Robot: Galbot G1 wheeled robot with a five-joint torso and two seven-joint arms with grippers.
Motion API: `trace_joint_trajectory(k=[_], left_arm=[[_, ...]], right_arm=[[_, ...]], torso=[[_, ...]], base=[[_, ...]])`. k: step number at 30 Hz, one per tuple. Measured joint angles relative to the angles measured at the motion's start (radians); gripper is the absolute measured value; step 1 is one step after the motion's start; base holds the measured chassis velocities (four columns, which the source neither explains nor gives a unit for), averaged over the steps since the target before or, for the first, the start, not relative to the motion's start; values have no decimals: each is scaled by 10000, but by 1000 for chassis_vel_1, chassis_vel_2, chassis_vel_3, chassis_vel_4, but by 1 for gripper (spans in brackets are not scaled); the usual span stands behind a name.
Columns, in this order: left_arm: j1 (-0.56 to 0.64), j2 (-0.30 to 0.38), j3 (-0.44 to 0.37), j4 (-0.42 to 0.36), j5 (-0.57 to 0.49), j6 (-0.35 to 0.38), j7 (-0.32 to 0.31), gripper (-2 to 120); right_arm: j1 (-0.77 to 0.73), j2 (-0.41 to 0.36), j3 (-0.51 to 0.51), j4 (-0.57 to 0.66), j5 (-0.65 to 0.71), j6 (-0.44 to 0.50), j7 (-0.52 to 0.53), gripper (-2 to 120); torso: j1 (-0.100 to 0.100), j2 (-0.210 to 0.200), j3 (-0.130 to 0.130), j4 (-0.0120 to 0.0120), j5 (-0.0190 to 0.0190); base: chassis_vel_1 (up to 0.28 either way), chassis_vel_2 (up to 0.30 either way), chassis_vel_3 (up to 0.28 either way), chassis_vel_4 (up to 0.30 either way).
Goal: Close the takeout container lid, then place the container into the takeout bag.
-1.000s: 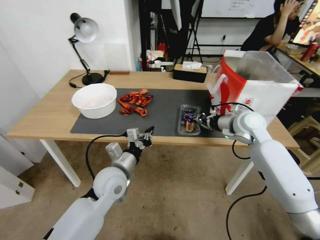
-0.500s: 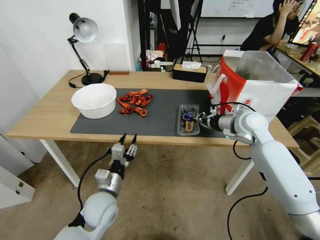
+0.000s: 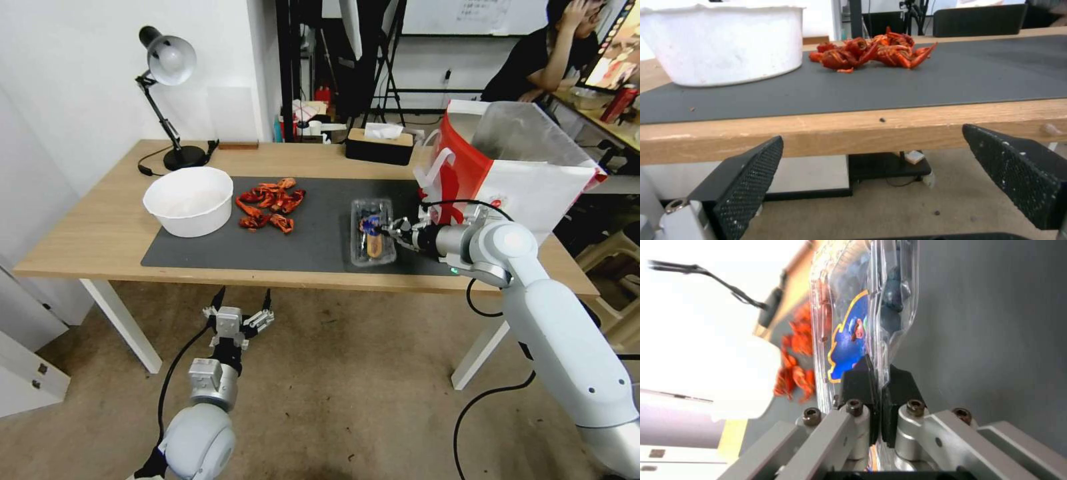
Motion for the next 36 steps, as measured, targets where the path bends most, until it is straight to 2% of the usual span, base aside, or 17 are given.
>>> trace_joint_trajectory(k=[2,3,4,5,8,9,10,12,13,15,17,19,22,25,28,32,36], left_arm=[[68,-32,-39,1,-112,0,4,100],[84,-38,-44,1,-134,1,10,100],[116,-56,-56,1,-172,3,20,100],[116,-56,-56,1,-172,3,20,100],[154,-98,-87,1,-206,8,30,100],[154,-98,-87,1,-206,8,30,100],[173,-113,-92,2,-213,10,31,100],[207,-133,-94,1,-215,13,41,100],[207,-133,-94,1,-215,13,41,100],[223,-153,-94,1,-215,13,46,100],[228,-159,-94,1,-215,13,46,100],[249,-180,-92,3,-214,13,47,100],[268,-190,-88,21,-214,10,48,100],[279,-194,-87,26,-214,5,50,100],[287,-212,-71,26,-221,1,52,100],[300,-227,-62,26,-230,1,53,100],[346,-230,-45,26,-237,1,53,100]], right_arm=[[-30,-232,-252,287,-2451,710,-2318,0],[-38,-283,-297,343,-2921,843,-2738,0],[-53,-418,-373,495,-4102,1247,-3735,0],[-53,-418,-373,495,-4102,1247,-3735,0],[-62,-756,-445,860,-5994,2432,-5240,0],[-62,-756,-445,860,-5994,2432,-5240,0],[-49,-869,-474,967,-6721,3269,-5539,0],[79,-992,-464,1132,-7718,4372,-5388,0],[79,-992,-464,1132,-7718,4372,-5388,0],[290,-1121,-341,1306,-8483,5053,-4733,0],[378,-1184,-267,1342,-8788,5228,-4447,0],[723,-1415,-21,1352,-9767,5597,-3273,0],[1008,-1595,126,1238,-10258,5761,-2362,0],[1189,-1718,204,1155,-10410,5781,-1838,0],[1575,-2110,409,751,-10596,5188,-720,0],[1505,-2284,626,636,-10154,4494,-212,0],[1317,-2288,739,711,-9829,4233,-20,0]], torso=[[1,0,0,1,0],[1,0,0,1,1],[1,0,0,1,2],[1,0,0,1,2],[0,0,0,0,0],[0,0,0,0,0],[0,0,0,0,1],[0,0,0,1,2],[0,0,0,1,2],[0,0,0,2,1],[1,0,0,2,1],[0,0,0,0,2],[1,0,0,-1,1],[1,0,0,1,3],[1,0,0,-1,1],[1,0,0,-1,1],[0,0,0,0,2]], base=[[0,0,0,0],[0,0,0,0],[0,0,0,0],[0,0,0,0],[0,0,0,0],[0,0,0,0],[0,0,0,0],[0,0,0,0],[0,0,0,0],[0,0,0,0],[0,0,0,0],[0,0,0,0],[0,0,0,0],[0,0,0,0],[0,0,0,0],[0,0,0,0],[0,0,0,0]])
